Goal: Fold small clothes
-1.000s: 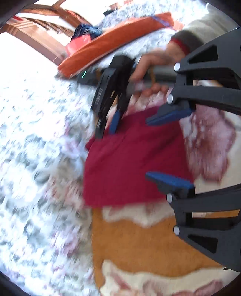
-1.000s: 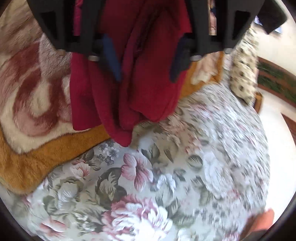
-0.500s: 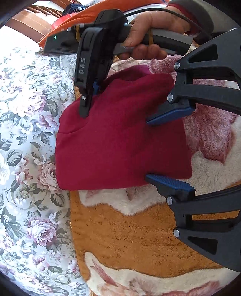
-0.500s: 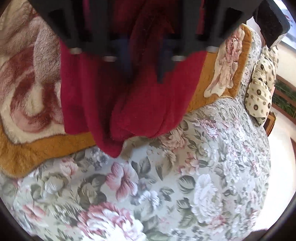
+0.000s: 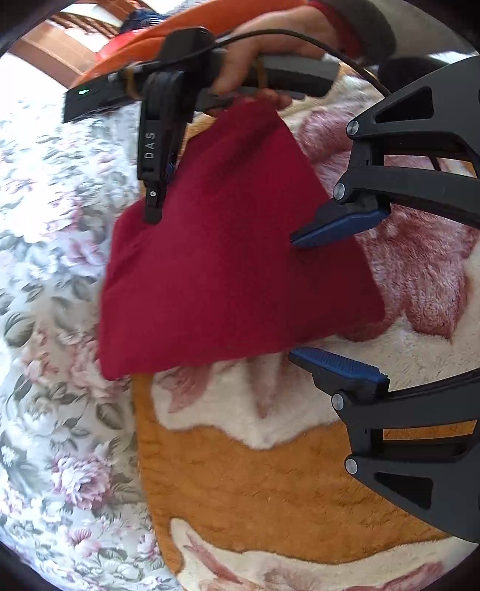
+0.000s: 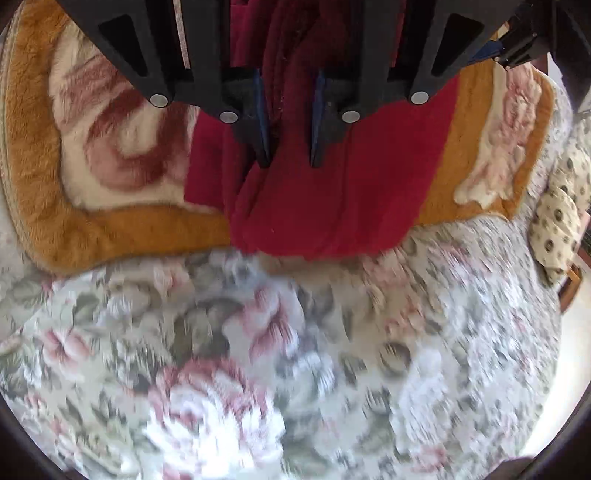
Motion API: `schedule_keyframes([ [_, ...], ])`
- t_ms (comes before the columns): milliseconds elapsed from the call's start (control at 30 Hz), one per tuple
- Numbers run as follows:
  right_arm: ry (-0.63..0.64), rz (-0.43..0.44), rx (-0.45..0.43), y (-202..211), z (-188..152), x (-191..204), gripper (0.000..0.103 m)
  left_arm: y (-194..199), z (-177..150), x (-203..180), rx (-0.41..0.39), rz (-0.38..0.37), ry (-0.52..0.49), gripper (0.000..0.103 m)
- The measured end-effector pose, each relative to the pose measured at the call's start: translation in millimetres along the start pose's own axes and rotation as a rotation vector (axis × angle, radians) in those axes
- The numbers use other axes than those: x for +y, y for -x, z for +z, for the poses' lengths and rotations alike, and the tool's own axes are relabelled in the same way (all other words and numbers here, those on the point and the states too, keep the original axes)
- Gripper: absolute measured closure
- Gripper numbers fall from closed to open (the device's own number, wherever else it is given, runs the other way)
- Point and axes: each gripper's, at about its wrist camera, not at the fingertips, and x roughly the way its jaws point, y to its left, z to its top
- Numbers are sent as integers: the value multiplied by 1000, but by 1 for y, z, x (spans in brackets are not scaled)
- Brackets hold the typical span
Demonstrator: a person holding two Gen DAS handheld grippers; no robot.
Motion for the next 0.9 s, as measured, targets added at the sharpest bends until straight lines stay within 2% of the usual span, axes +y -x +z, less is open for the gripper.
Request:
schedule_keyframes([
  [100, 11, -43, -30, 24, -11, -1, 69, 1, -2, -4, 2, 21, -32, 47],
  [167, 12, -36, -78, 52, -17, 3, 68, 7, 2, -3, -22, 27, -25, 47],
  [267, 25, 83, -130, 83, -28, 17, 68, 15, 12, -2, -64, 25, 7, 47],
  [333, 60, 183, -116, 89, -35, 31, 68, 13, 17, -2, -75, 39, 20, 47],
  [367, 88, 197, -102, 88, -40, 39, 68, 11, 17, -2, -78, 43, 22, 47],
  [400, 127, 186, -84, 84, -45, 47, 68, 7, 17, -3, -72, 49, 24, 47],
  [467, 188, 106, -36, 70, -57, 52, 71, -4, 11, -5, -27, 42, 16, 47],
  [533, 183, 27, 34, 51, -76, 40, 77, -10, 3, -8, -5, 46, -4, 47],
  [600, 147, 36, 55, 43, -92, 27, 81, -16, -6, -9, 11, 57, -21, 47],
  [700, 130, 50, 41, 48, -103, 22, 81, -12, -7, -5, 6, 46, 9, 47],
  [767, 99, 72, 29, 57, -101, 20, 81, -2, -4, -6, -37, 67, 6, 47],
  [900, 57, 116, -82, 88, -90, 22, 79, 11, 10, -10, -113, 111, -2, 47],
])
